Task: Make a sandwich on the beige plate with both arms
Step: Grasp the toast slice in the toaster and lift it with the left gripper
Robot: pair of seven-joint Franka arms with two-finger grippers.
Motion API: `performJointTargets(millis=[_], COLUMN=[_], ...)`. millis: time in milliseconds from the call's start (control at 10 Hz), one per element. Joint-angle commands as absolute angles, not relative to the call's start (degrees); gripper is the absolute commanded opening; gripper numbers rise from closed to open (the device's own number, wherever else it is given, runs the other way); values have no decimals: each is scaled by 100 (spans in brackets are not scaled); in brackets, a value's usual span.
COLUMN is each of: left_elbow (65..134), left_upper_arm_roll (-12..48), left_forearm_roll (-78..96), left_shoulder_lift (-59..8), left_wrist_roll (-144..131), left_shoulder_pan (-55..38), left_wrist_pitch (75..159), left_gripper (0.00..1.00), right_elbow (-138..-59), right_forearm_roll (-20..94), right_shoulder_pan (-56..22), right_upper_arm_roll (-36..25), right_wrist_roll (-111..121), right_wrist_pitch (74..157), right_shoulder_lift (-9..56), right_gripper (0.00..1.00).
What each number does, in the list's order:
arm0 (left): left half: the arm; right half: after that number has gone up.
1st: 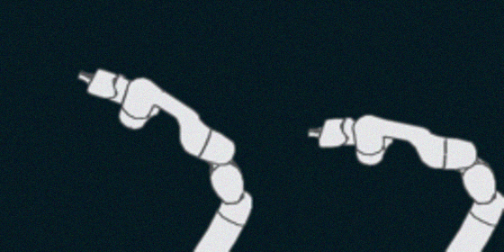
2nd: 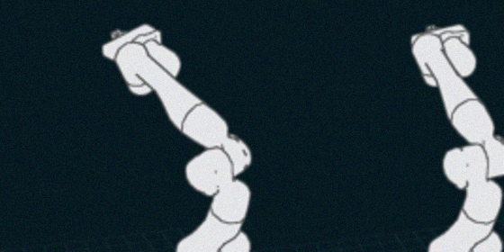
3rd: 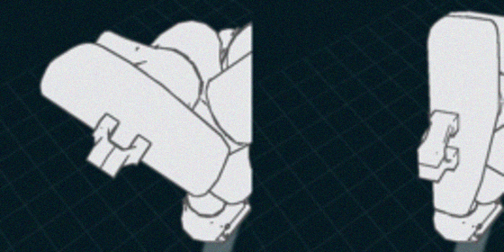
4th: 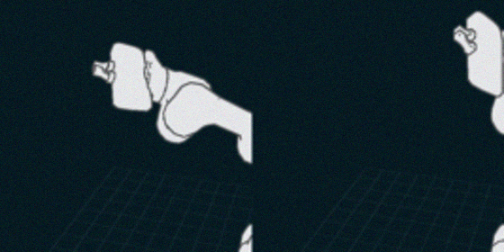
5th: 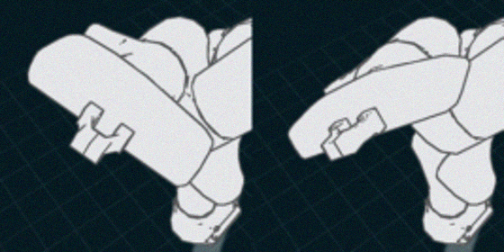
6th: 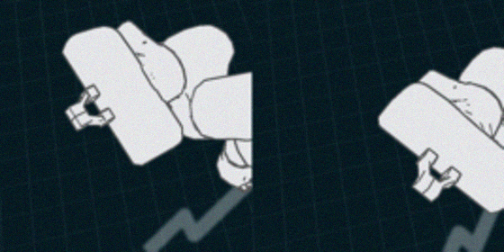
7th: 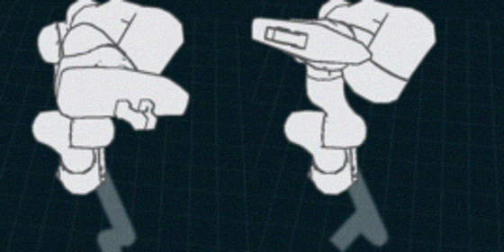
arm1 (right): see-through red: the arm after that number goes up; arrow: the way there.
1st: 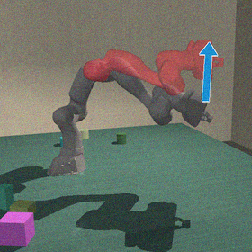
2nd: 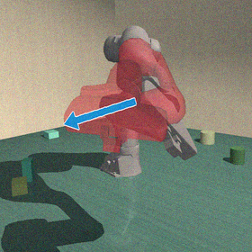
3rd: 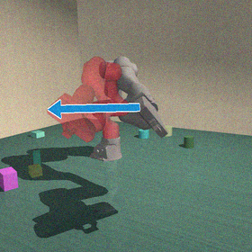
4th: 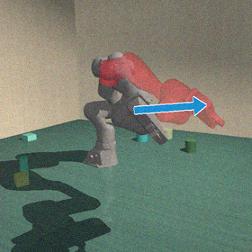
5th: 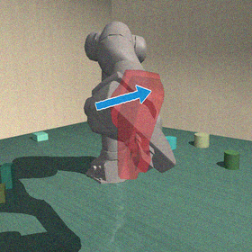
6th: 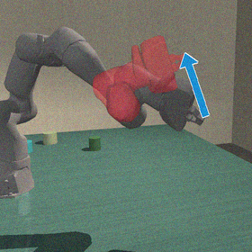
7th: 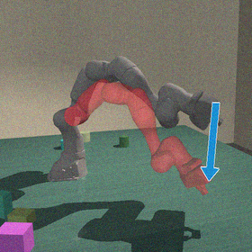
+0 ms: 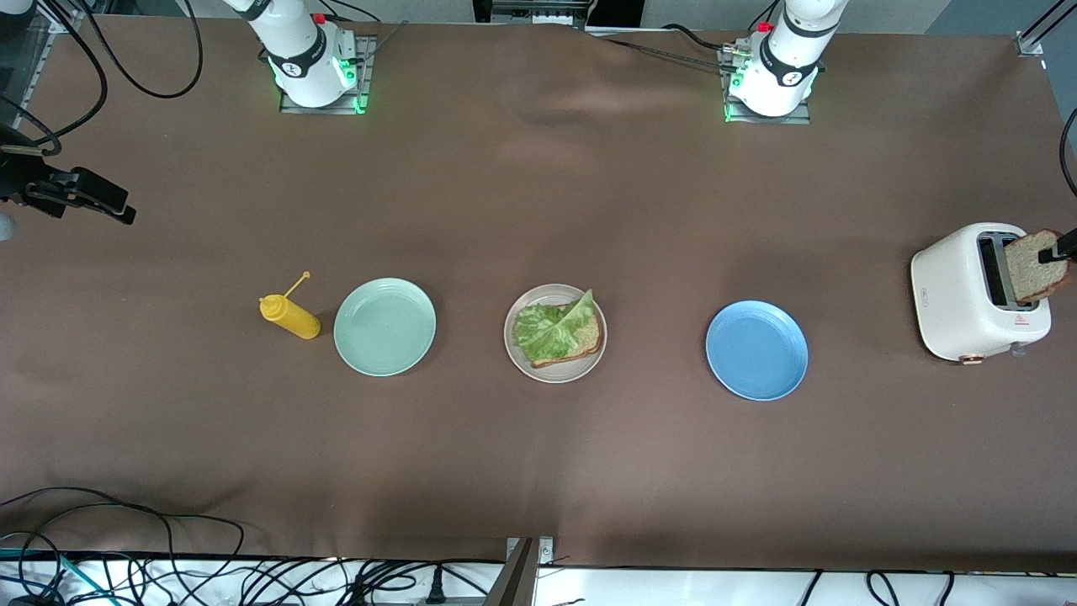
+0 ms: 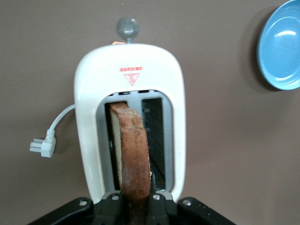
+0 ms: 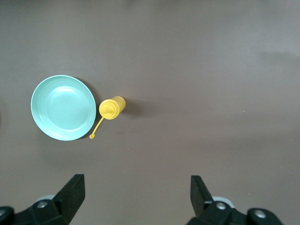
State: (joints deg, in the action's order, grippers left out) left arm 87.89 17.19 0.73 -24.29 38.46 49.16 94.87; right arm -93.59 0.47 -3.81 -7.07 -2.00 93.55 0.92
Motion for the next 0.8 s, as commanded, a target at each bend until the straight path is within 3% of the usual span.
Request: performJointTargets(millis=[0,700], left_elbow=[8124,7989], left_upper_arm_roll=[1933,2118], left_forearm_roll=[306,1868], left_shoulder_lift=[-2312,-2118], left_wrist_roll=[3508,1683], left_shoulder_pan=[4904,4467], left_wrist_pitch=[8494,7585], left_gripper=[0,0], right_elbow=[-9272,-9272], right_forearm_roll=[176,176], right_shoulder_pan=[-360,-360], right_upper_arm_roll=[-729,-729], right_wrist_roll=[-123,-123], right_wrist_pitch=[9246,9246], right_shoulder_lift=[62,62], right_gripper=[100,100])
